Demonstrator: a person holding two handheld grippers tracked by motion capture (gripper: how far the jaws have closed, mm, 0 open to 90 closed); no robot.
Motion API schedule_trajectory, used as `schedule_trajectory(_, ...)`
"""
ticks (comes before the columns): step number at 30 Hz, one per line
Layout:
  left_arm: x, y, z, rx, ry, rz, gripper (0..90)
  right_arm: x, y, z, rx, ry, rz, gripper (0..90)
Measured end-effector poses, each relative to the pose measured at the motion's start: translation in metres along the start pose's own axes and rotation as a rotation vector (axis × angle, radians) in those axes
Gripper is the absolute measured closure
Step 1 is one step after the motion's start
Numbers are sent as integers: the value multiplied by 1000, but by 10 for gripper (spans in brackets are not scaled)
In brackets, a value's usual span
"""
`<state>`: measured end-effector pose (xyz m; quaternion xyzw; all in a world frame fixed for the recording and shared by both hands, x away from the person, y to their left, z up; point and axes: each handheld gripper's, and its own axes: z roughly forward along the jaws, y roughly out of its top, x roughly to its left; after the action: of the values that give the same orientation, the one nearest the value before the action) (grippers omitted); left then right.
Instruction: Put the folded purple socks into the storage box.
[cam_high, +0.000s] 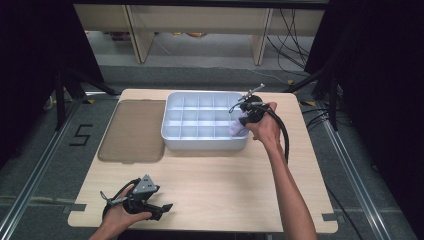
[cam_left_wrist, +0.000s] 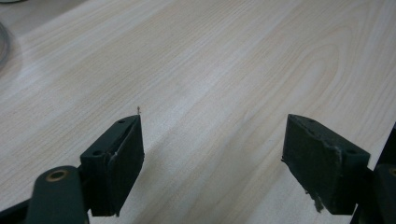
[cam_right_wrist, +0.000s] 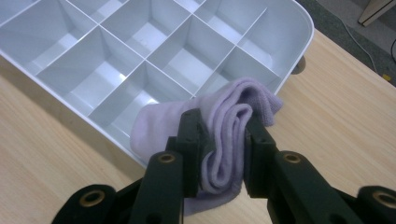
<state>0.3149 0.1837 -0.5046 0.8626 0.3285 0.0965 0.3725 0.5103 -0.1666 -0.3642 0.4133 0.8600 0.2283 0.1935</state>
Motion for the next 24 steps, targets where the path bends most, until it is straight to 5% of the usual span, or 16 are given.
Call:
schedule_trajectory(15,-2,-1,2,-12,-7,-29,201,-5,2,30,78,-58,-7,730)
schedule_trajectory(24,-1,0,1,1,-10,2,201,-1,2,43,120,-115,-47,729)
